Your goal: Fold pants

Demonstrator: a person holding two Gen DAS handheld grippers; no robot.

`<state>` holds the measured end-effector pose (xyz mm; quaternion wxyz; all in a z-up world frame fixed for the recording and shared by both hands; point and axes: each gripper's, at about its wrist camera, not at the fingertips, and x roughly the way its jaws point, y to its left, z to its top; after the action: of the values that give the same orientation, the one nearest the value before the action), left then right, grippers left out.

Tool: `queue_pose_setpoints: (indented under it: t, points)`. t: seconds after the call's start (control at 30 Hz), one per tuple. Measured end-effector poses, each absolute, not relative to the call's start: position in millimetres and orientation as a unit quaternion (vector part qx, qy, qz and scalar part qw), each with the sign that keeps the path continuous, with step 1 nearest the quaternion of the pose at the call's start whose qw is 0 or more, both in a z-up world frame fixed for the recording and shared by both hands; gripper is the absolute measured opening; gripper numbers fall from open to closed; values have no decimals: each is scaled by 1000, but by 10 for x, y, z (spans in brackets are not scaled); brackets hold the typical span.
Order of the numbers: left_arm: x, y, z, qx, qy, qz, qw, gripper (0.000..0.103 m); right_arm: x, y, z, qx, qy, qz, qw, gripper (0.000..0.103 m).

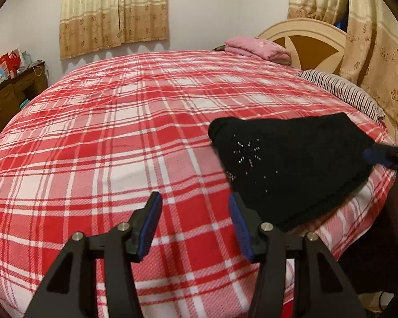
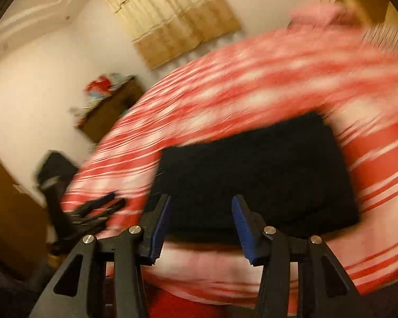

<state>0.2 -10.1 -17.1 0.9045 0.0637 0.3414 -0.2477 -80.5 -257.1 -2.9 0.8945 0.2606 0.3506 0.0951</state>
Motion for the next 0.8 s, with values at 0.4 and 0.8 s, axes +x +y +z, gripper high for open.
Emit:
queue_pose_setpoints:
  t: [0.4,0.8]
  points:
    - [104,22,-132,47,335,-245,909,62,-179,-1677,-630,148,440,147,873,39]
    - [298,-317,-255,22,360,-257,897,62,1,-1980,118,89,388,137,907,39]
